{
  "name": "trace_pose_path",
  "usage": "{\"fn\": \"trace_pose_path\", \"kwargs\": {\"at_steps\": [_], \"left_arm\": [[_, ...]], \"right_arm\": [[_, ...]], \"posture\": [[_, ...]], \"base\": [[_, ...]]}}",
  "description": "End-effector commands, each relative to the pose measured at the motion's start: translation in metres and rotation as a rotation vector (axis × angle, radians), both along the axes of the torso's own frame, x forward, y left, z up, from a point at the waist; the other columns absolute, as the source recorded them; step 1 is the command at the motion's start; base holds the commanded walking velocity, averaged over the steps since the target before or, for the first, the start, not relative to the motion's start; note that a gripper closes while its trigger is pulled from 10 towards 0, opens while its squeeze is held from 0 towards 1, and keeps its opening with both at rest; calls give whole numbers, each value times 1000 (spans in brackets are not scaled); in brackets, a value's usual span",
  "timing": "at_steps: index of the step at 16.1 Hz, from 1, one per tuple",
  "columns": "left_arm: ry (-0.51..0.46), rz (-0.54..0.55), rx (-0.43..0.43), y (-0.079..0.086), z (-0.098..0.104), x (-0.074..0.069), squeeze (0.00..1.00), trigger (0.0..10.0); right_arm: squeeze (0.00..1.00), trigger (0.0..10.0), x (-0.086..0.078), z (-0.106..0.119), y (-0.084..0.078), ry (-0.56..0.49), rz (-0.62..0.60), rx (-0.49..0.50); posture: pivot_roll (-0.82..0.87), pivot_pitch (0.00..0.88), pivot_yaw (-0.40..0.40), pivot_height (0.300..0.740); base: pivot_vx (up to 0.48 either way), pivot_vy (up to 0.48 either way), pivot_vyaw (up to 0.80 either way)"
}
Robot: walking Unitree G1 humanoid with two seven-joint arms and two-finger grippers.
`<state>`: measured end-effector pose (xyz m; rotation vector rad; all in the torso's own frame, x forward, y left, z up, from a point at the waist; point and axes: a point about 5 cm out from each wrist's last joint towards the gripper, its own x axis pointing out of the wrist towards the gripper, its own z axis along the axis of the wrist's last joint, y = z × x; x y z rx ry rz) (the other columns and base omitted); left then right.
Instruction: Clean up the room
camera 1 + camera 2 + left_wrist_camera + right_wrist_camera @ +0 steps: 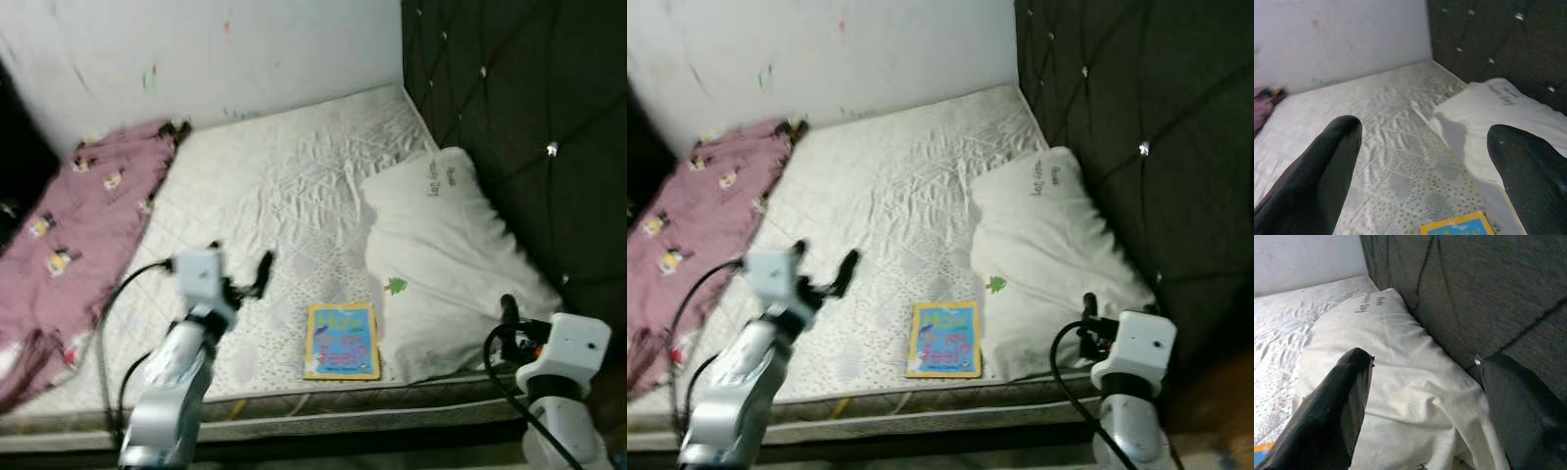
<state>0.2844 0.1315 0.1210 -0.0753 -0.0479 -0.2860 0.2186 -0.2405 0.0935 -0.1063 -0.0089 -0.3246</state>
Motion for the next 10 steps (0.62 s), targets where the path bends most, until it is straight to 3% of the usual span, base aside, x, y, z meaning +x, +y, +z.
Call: {"fn": "trace_pose_path", "kwargs": {"at_steps": [1,4,8,10], "left_arm": [[23,9,52,9,-6,3,0,10000],[1,46,74,22,-3,11,0,10000],[-73,175,24,27,6,7,0,10000],[-94,239,45,39,8,0,0,10000]], "right_arm": [[0,10000,4,6,1,-40,12,2],[0,10000,23,13,8,-79,43,-4],[0,10000,52,13,42,-34,264,21],[0,10000,60,14,58,-22,363,4]], "posture": [[-147,18,338,740],[-147,1,309,740],[-20,0,50,740],[3,15,6,740]], "base": [[0,0,0],[0,0,0],[0,0,0],[0,0,0]]}}
